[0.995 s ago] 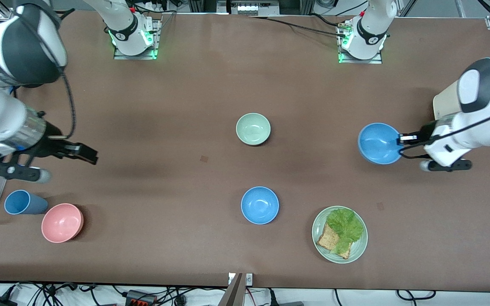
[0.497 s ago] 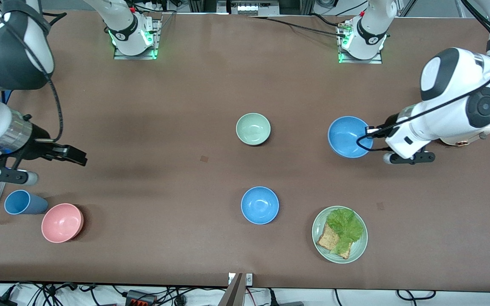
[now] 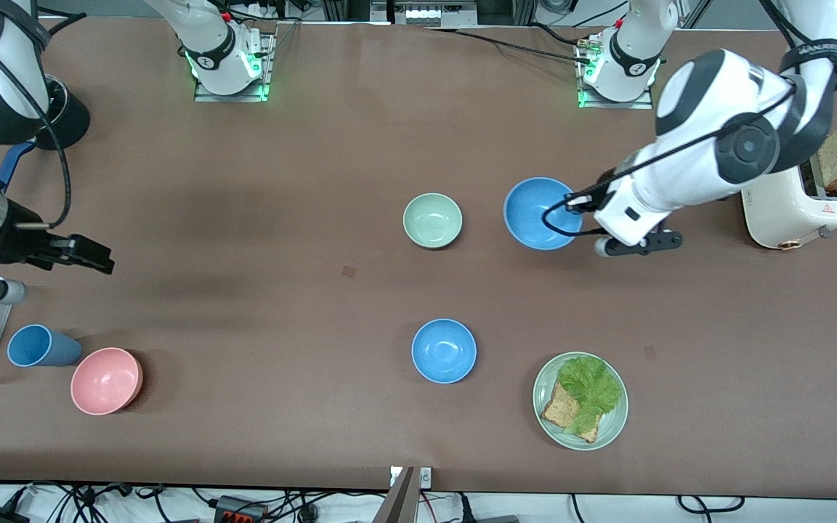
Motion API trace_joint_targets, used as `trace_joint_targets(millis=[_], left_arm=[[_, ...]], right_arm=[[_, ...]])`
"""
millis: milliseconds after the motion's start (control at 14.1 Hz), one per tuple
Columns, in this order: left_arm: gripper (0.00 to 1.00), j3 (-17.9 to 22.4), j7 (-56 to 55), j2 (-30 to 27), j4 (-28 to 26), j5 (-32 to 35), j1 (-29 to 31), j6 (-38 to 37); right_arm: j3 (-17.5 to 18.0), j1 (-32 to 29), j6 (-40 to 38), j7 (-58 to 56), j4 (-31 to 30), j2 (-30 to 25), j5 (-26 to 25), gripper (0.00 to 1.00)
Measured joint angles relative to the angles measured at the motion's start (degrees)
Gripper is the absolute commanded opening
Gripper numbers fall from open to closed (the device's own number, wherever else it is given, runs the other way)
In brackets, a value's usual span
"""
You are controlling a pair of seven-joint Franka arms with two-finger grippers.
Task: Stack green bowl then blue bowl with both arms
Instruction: 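Carry the blue bowl with the left gripper over the green bowl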
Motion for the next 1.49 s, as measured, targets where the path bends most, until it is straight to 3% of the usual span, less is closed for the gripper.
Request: trace_joint_targets(millis=[355, 853, 995, 1279, 1492], left_arm=[[0.0, -6.7, -13.6, 0.4, -0.7, -0.7, -0.6, 3.6], [0.0, -7.5, -19.5, 4.9, -3.9, -0.7, -5.1, 13.2], [0.0, -7.5, -19.8, 6.0, -3.9, -0.7, -5.6, 14.6], [0.0, -7.4, -22.0, 9.6, -4.1, 3.2, -8.3, 17.2], [0.0, -7.3, -23.4, 12.8, -4.1, 7.7, -9.7, 17.9]], right_arm=[[-0.7, -2.1, 0.0, -5.3, -2.5, -4.0, -0.3, 1.0], [-2.3, -2.8, -2.2, -8.1, -4.2, -5.9, -0.3, 1.0], [-2.3, -2.8, -0.3, -8.1, -8.0, -7.9, -0.3, 1.0], [-2.2, -2.8, 6.9, -8.1, -21.6, -15.8, -0.3, 1.0], [-2.1, -2.8, 6.9, -8.1, -25.3, -19.3, -0.3, 1.0]])
